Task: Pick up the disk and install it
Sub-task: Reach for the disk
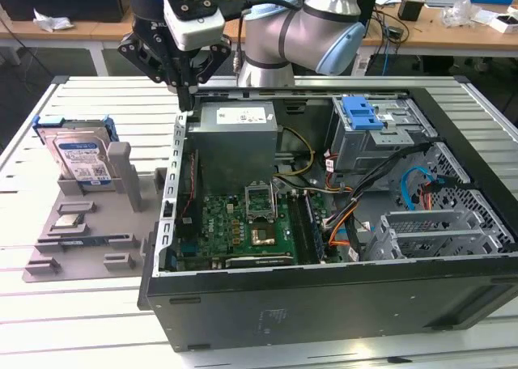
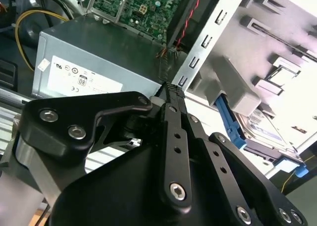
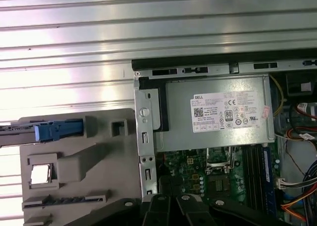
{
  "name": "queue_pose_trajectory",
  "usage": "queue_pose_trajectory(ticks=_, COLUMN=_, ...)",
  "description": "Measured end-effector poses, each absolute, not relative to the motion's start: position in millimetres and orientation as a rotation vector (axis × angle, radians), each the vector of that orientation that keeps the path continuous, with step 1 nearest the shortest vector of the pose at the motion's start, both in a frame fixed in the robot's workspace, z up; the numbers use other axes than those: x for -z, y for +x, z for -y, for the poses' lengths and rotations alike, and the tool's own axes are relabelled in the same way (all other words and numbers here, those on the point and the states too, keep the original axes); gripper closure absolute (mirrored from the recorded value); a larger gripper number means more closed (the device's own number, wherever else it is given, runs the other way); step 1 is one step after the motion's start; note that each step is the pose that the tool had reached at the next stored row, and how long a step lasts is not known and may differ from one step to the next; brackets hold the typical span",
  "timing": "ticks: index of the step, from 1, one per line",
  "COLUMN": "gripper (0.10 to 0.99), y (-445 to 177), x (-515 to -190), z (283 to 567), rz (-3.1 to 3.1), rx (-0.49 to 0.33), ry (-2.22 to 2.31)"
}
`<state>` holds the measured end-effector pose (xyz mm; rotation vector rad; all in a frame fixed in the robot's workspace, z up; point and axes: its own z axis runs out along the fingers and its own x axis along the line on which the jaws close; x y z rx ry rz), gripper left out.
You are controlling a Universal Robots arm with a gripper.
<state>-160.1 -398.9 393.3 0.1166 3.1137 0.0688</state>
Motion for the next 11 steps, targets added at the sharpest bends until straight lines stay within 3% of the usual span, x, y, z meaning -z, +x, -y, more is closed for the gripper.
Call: queue_pose_trajectory(ticks=11, gripper=0.984, y=-181.2, x=-393.3, z=398.8, rz=-3.114, rx=-0.069, ry=0.117)
